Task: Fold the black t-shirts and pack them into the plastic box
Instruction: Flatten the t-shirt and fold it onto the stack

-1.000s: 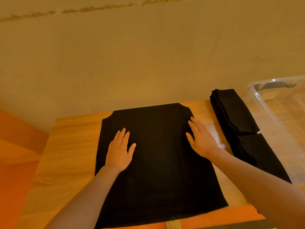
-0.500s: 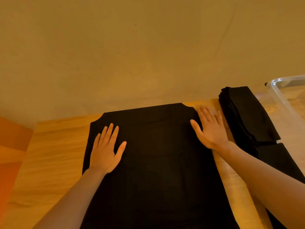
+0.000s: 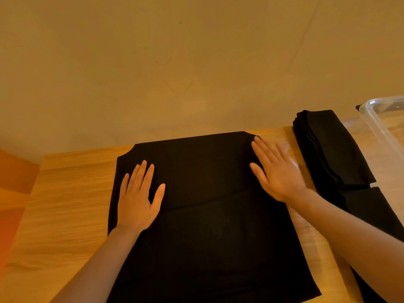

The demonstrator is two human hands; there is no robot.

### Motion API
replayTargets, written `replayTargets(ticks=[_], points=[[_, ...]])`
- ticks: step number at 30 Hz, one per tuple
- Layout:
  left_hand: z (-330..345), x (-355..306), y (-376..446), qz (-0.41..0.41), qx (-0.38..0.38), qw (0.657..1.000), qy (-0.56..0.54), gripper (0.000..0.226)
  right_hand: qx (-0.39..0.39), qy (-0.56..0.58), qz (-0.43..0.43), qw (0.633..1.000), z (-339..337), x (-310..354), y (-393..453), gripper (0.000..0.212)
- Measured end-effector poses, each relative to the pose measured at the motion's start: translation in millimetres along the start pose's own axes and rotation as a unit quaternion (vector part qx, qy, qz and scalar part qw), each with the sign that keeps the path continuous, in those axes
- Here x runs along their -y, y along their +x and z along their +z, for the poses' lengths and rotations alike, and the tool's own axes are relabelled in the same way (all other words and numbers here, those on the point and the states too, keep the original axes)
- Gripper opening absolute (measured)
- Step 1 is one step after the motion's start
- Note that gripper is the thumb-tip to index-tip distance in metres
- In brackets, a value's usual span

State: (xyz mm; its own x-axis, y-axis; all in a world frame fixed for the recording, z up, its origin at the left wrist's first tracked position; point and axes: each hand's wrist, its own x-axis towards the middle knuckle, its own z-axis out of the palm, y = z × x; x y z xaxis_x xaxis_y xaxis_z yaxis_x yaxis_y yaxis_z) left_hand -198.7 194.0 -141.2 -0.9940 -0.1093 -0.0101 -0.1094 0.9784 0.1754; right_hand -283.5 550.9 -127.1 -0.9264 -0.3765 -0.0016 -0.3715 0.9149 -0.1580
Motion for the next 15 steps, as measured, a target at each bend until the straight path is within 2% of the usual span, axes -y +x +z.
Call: replayTargets(ticks=[3,9,12,15], points=[[-3,0,-14,0.027,-0.003,1.000,0.003,0.069,0.030,0.009,-0.034,0.999,11,23,-31,0.063],[0,18,-43,0.032,0.036,0.999,0.019,0.070,0.048,0.032,0.019,0.998,16,8,-47,0.066],[-7,16,-46,0.027,0.033,0.999,-0.011,0.070,0.039,0.054,0.008,0.998,4,5,-53,0.067],[-25,9,-66,0.103,0.044,0.993,-0.041,0.065,0.031,0.090,-0.048,0.994,-15,14,-83,0.060]])
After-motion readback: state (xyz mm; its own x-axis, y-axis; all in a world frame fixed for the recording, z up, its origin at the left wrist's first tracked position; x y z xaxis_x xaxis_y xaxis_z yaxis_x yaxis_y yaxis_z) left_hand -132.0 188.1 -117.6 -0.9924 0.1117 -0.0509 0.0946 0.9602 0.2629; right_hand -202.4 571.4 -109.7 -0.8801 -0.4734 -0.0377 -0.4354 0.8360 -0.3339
